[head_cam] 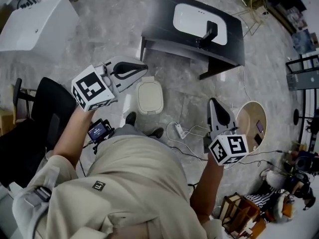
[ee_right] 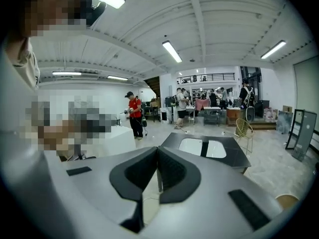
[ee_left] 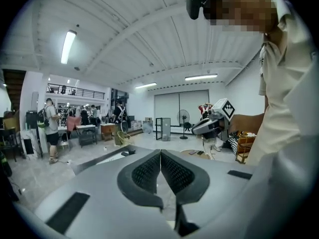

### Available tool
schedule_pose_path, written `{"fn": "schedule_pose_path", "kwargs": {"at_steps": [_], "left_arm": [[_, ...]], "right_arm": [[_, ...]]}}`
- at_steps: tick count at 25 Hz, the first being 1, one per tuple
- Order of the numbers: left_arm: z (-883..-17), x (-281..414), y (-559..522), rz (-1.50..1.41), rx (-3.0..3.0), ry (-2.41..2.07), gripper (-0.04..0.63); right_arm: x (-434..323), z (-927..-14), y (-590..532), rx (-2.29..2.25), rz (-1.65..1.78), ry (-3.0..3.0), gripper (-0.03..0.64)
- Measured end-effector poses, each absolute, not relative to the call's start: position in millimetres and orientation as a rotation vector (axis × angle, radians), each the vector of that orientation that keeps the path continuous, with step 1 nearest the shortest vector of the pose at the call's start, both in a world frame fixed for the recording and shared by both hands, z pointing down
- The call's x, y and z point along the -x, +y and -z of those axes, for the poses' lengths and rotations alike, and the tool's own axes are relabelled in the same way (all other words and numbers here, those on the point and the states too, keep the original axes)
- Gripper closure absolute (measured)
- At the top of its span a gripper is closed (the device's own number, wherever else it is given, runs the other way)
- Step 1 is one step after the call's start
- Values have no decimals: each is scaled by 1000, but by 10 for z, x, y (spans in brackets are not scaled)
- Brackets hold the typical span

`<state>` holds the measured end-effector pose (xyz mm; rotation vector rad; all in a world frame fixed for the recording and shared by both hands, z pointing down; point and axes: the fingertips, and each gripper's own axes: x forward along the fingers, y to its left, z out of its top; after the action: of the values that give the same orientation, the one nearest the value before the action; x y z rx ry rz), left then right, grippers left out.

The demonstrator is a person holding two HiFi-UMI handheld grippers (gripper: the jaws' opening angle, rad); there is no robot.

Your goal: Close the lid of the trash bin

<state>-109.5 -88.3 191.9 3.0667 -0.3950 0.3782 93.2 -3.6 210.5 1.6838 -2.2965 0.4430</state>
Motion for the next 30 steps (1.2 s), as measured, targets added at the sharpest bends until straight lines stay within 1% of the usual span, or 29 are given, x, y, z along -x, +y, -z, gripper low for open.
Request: {"fn": "schedule_pose_path", "kwargs": {"at_steps": [6, 12, 20, 30], "left_arm": [[-1394, 1052, -565, -272, -3118, -371, 578], [-1122, 1056, -169, -248, -3181, -346, 578], [-1115, 972, 198, -294, -3205, -269, 578], [-1186, 835, 354, -318, -3198, -222, 578]], "right_arm": [[-896, -1737, 173, -1715, -287, -2313, 594], [-850, -1554, 468, -1741, -221, -2308, 595], [-1000, -1524, 846, -1820, -206, -2279, 595], [-1181, -1598, 1056, -1865, -242, -2250, 595]]}}
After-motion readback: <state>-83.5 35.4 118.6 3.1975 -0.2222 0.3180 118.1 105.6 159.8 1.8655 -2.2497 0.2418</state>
